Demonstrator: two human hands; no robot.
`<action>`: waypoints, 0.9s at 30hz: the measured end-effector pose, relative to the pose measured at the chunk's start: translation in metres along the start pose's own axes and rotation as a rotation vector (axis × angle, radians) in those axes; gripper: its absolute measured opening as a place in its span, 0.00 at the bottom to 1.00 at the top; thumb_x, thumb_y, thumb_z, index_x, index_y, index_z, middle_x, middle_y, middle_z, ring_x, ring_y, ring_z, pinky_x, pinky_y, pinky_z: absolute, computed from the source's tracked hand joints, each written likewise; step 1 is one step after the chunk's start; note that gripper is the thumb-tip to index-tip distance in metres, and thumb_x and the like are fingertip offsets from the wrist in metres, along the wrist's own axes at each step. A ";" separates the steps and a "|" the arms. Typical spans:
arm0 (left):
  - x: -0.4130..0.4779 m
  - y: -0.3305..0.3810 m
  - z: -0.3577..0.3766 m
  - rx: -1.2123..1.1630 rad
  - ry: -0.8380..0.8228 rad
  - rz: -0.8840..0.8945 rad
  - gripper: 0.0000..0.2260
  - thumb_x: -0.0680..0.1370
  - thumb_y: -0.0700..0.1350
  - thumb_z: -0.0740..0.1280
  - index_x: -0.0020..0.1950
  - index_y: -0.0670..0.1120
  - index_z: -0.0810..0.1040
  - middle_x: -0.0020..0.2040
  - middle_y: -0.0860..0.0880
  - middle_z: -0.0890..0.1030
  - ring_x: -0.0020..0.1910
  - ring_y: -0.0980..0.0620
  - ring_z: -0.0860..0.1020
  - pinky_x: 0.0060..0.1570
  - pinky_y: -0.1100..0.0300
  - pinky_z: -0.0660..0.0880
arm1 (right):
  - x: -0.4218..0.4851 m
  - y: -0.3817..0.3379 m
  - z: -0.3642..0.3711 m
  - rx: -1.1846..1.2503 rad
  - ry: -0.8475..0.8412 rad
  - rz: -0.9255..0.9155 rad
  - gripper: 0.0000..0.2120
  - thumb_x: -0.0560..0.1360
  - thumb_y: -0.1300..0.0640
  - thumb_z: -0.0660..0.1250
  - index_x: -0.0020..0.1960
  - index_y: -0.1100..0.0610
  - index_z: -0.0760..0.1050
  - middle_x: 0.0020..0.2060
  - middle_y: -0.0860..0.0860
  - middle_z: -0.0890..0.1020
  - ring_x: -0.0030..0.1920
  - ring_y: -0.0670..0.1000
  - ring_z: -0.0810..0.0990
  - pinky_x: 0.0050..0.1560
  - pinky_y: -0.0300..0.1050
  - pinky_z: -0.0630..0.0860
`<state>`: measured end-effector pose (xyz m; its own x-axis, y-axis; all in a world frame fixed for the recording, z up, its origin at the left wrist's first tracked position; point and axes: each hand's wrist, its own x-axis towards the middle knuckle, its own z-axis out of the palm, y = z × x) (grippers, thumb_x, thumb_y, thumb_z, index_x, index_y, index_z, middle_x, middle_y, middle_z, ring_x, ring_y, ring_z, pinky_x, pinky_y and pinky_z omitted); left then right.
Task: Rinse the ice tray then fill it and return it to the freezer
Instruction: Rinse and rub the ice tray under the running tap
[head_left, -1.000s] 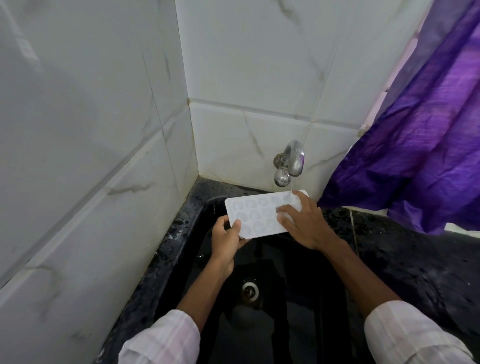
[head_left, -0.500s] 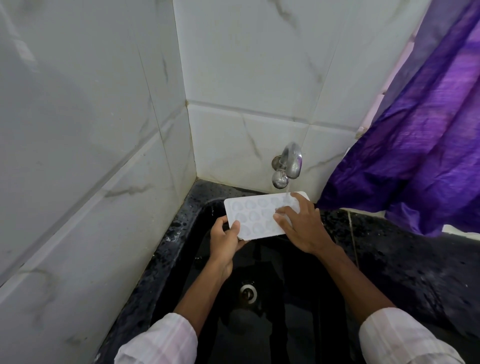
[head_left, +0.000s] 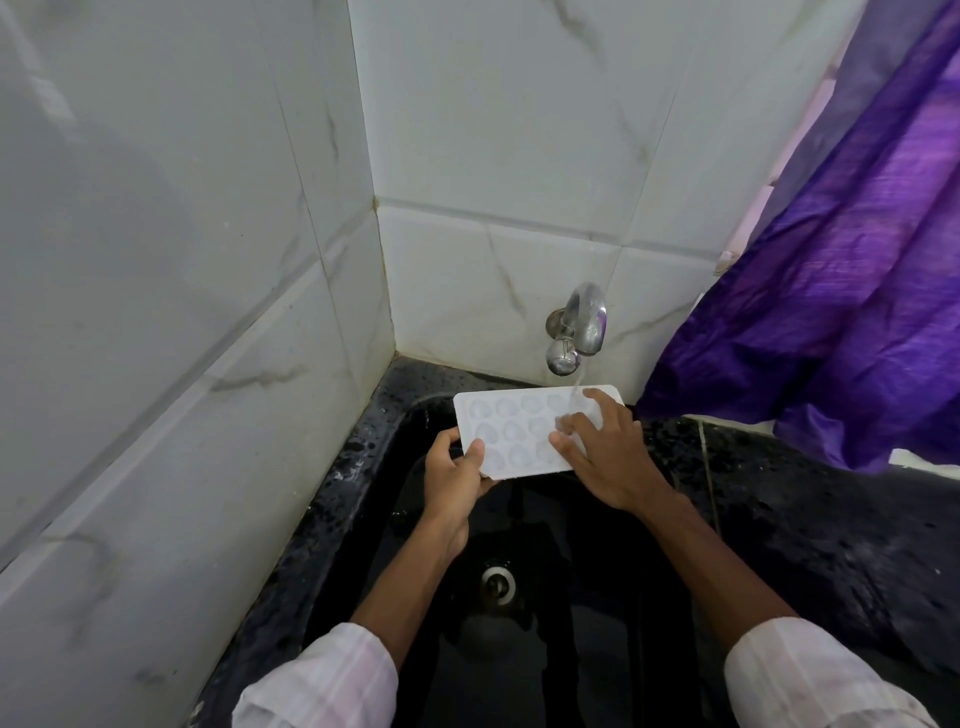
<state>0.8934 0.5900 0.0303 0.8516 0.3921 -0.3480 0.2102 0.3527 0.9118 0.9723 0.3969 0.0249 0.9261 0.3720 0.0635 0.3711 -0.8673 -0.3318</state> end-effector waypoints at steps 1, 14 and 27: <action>0.000 0.000 0.000 -0.001 0.001 0.000 0.07 0.83 0.40 0.62 0.61 0.46 0.73 0.50 0.50 0.83 0.51 0.50 0.83 0.46 0.56 0.82 | 0.000 0.000 0.000 0.011 0.005 0.000 0.34 0.74 0.28 0.43 0.65 0.46 0.74 0.78 0.54 0.56 0.76 0.58 0.54 0.74 0.66 0.56; 0.012 -0.005 -0.006 0.006 0.048 -0.027 0.09 0.83 0.41 0.62 0.63 0.44 0.73 0.53 0.47 0.82 0.52 0.48 0.83 0.47 0.56 0.82 | -0.014 0.004 0.009 0.195 0.037 -0.014 0.32 0.75 0.30 0.55 0.69 0.51 0.68 0.77 0.52 0.57 0.76 0.53 0.56 0.75 0.61 0.60; 0.023 -0.003 0.004 -0.003 0.072 -0.054 0.08 0.83 0.41 0.62 0.62 0.43 0.73 0.55 0.45 0.82 0.51 0.49 0.83 0.45 0.57 0.82 | -0.011 0.006 0.011 0.064 -0.008 -0.029 0.33 0.73 0.29 0.46 0.67 0.45 0.72 0.78 0.54 0.54 0.77 0.56 0.53 0.76 0.64 0.49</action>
<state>0.9141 0.5943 0.0208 0.8022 0.4330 -0.4111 0.2529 0.3774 0.8909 0.9639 0.3914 0.0115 0.9141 0.4000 0.0663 0.3927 -0.8330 -0.3897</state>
